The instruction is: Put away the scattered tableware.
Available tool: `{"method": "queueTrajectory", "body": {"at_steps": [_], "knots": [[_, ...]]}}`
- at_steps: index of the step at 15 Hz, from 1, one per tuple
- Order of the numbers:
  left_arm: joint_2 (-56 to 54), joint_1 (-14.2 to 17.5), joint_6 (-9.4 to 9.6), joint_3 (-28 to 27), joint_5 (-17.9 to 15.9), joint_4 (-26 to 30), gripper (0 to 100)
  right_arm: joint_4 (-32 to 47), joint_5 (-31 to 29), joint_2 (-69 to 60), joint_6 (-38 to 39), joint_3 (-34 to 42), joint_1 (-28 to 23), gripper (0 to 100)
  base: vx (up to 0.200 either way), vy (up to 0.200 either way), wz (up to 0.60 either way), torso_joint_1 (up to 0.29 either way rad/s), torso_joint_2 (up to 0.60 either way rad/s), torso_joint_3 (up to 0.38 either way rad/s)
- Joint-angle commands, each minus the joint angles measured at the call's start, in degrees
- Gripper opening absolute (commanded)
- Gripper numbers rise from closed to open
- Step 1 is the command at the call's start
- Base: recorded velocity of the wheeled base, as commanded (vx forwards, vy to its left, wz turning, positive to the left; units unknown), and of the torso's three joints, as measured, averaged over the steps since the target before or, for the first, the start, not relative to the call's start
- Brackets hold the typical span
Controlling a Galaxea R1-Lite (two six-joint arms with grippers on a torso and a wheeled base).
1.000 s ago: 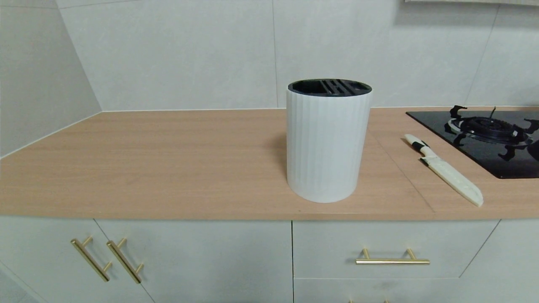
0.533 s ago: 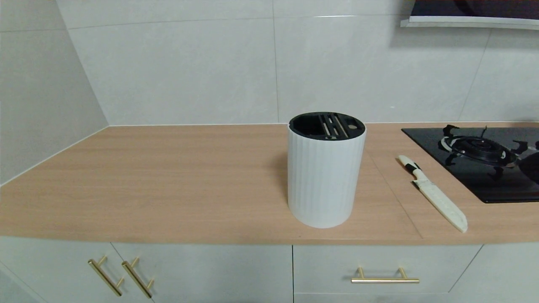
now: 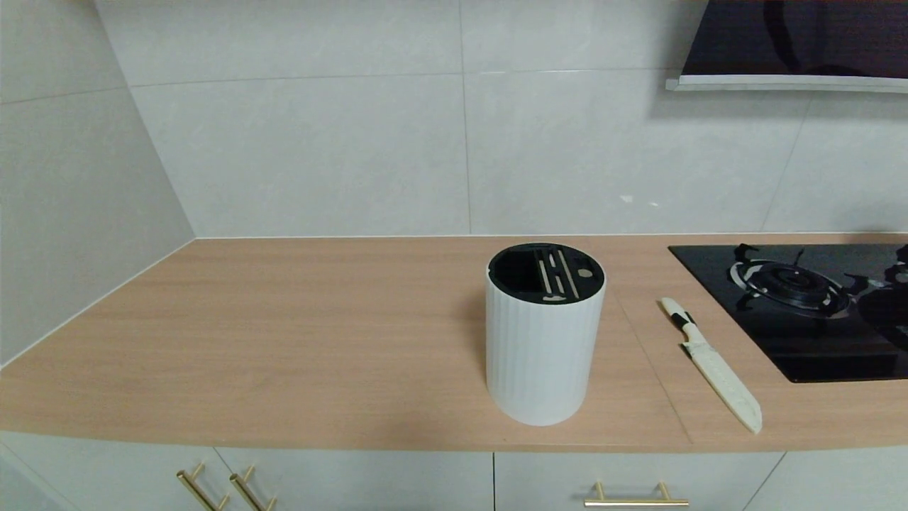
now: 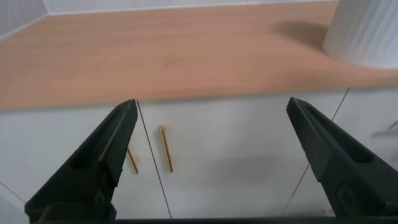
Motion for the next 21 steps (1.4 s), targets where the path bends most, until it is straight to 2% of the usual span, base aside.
{"method": "queueTrajectory", "body": {"at_steps": [1, 7, 14, 21], "knots": [[0.00, 0.01, -0.01, 0.01, -0.02, 0.06, 100, -0.01, -0.06, 0.11, -0.02, 0.01, 0.01, 100, 0.000, 0.000, 0.00, 0.266, -0.55, -0.295], [0.00, 0.01, -0.01, 0.01, -0.02, 0.06, 100, -0.01, 0.03, 0.02, -0.02, 0.01, 0.01, 100, 0.000, 0.000, 0.00, 0.280, -0.58, -0.308], [0.00, 0.01, -0.01, 0.01, -0.02, -0.03, 100, -0.01, 0.03, 0.11, -0.11, 0.01, 0.01, 100, 0.000, 0.000, 0.00, 0.194, -0.41, -0.210], [0.00, 0.01, 0.08, 0.01, -0.02, 0.06, 100, 0.07, 0.03, 0.11, -0.20, 0.01, 0.01, 100, 0.000, 0.000, 0.00, 0.030, -0.06, -0.032]]}}
